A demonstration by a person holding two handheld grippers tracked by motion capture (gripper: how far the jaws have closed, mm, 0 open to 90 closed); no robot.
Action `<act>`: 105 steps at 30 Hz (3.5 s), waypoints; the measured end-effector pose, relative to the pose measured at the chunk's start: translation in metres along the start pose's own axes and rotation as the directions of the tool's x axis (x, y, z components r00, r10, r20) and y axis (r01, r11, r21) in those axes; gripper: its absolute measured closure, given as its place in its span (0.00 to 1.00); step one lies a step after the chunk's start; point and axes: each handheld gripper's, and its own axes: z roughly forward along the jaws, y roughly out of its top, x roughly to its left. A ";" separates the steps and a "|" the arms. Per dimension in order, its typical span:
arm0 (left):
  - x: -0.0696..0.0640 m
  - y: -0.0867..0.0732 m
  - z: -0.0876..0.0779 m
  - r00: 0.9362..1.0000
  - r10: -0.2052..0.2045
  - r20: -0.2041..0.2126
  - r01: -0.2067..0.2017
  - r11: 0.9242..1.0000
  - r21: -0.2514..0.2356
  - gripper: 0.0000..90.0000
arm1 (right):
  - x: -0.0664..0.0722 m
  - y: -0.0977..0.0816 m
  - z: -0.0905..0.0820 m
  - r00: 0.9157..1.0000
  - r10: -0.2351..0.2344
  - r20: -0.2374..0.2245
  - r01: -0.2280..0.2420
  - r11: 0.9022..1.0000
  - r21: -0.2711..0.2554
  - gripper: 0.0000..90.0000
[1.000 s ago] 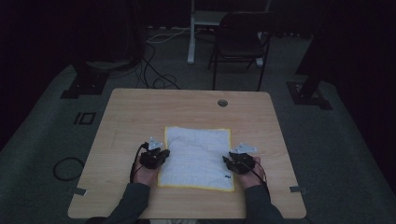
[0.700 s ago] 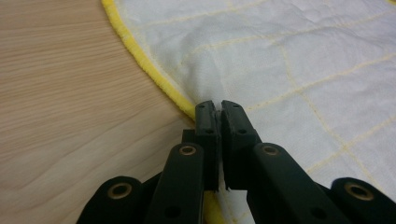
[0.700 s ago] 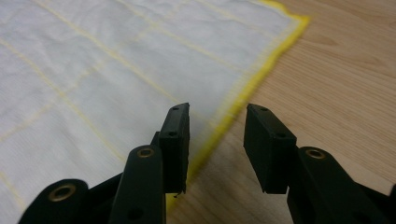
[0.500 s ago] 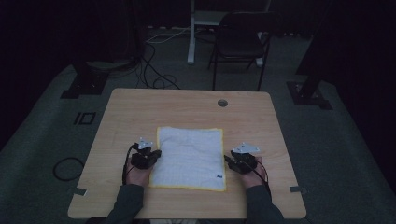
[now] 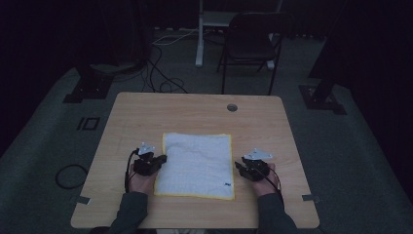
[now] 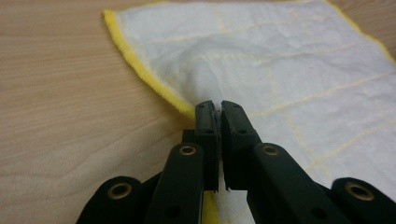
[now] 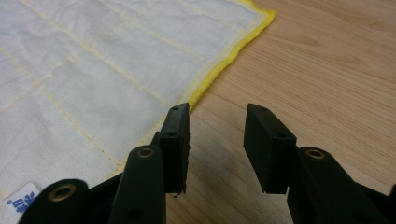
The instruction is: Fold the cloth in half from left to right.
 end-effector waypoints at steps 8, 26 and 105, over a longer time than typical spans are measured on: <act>-0.011 0.006 -0.006 0.999 0.040 0.026 -0.039 0.999 -0.037 0.96 | 0.001 0.000 0.001 1.000 -0.008 0.000 0.008 1.000 0.002 0.68; -0.029 0.022 -0.015 0.991 0.101 0.085 -0.094 0.992 -0.084 0.96 | 0.002 0.000 0.002 1.000 -0.011 -0.003 0.011 1.000 0.008 0.68; -0.096 0.067 0.015 0.949 0.230 0.217 -0.210 0.971 -0.111 0.97 | -0.008 -0.008 -0.013 0.999 0.032 -0.008 -0.032 0.999 -0.002 0.68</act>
